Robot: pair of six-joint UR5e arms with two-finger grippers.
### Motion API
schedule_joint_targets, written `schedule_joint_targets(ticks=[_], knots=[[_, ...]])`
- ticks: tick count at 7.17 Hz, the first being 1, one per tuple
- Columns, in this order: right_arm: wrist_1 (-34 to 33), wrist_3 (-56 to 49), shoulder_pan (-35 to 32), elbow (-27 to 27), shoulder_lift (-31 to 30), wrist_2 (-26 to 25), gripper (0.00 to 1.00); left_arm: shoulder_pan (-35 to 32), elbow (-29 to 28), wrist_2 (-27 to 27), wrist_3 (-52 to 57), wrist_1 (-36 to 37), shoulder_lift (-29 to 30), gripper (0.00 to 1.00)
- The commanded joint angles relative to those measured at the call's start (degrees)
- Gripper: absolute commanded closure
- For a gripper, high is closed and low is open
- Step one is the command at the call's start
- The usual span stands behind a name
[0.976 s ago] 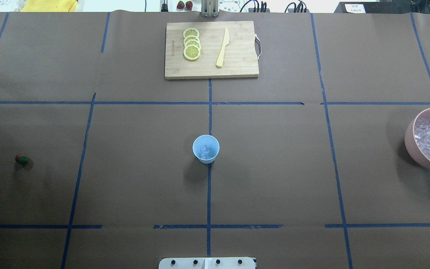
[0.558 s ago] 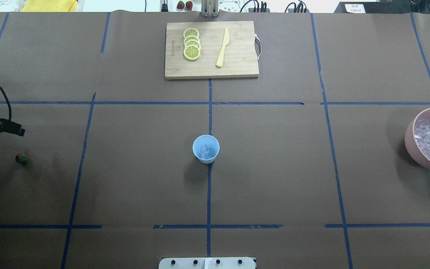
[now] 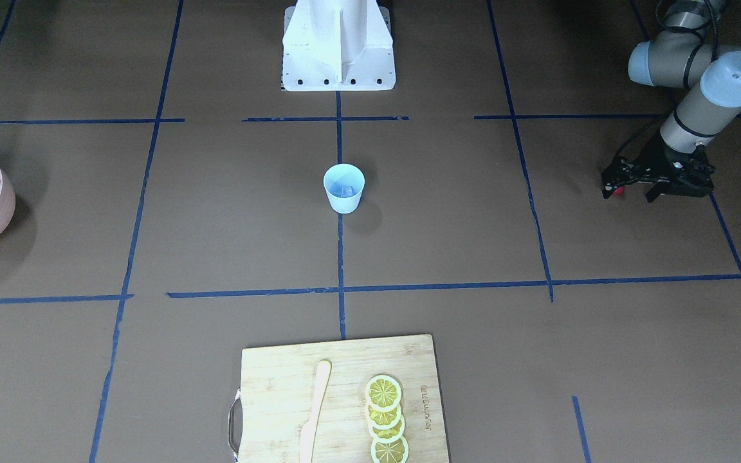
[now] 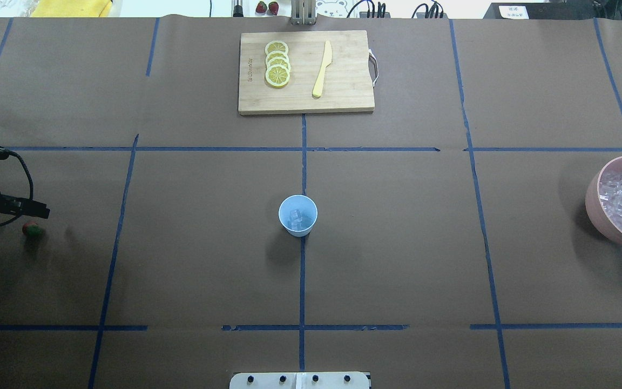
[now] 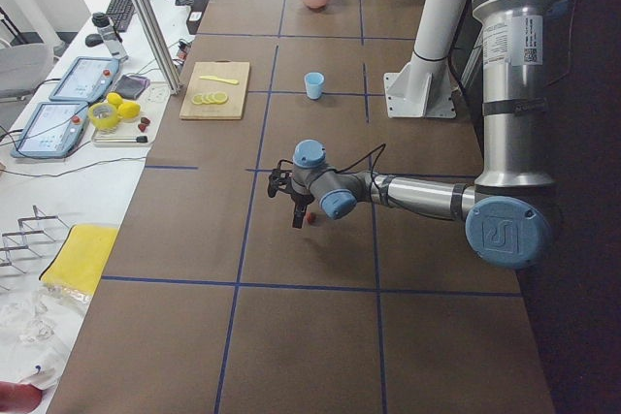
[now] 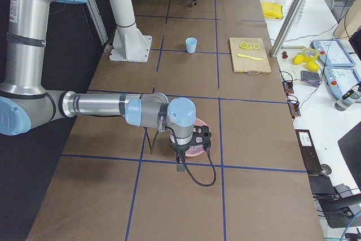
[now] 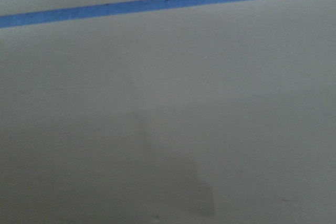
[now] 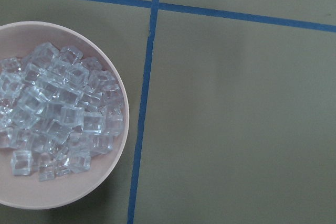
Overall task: Put ice and strawberries in cup
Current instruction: 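Lower the left gripper onto the strawberry and close it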
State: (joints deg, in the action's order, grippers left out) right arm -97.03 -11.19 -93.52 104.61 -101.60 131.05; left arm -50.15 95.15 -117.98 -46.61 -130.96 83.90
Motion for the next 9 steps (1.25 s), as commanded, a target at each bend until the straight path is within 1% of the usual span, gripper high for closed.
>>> schedule_joint_targets(ticks=[1, 5, 6, 8, 9], knots=[[0.00, -0.06, 0.00, 0.07, 0.00, 0.00, 0.01, 0.14, 0.04, 0.12, -0.15, -0.44, -0.92, 0.00], [0.00, 0.03, 0.00, -0.02, 0.00, 0.00, 0.01, 1.28, -0.14, -0.24, -0.41, -1.41, -1.63, 0.00], [0.00, -0.06, 0.00, -0.11, 0.00, 0.00, 0.01, 1.72, -0.14, -0.24, -0.50, -1.41, -1.63, 0.03], [0.00, -0.06, 0.00, -0.11, 0.00, 0.00, 0.01, 1.81, -0.05, -0.32, -0.50, -1.32, -1.63, 0.68], [0.00, -0.06, -0.09, 0.07, 0.00, 0.00, 0.01, 1.81, 0.30, -0.32, -0.50, -1.32, -1.72, 0.92]])
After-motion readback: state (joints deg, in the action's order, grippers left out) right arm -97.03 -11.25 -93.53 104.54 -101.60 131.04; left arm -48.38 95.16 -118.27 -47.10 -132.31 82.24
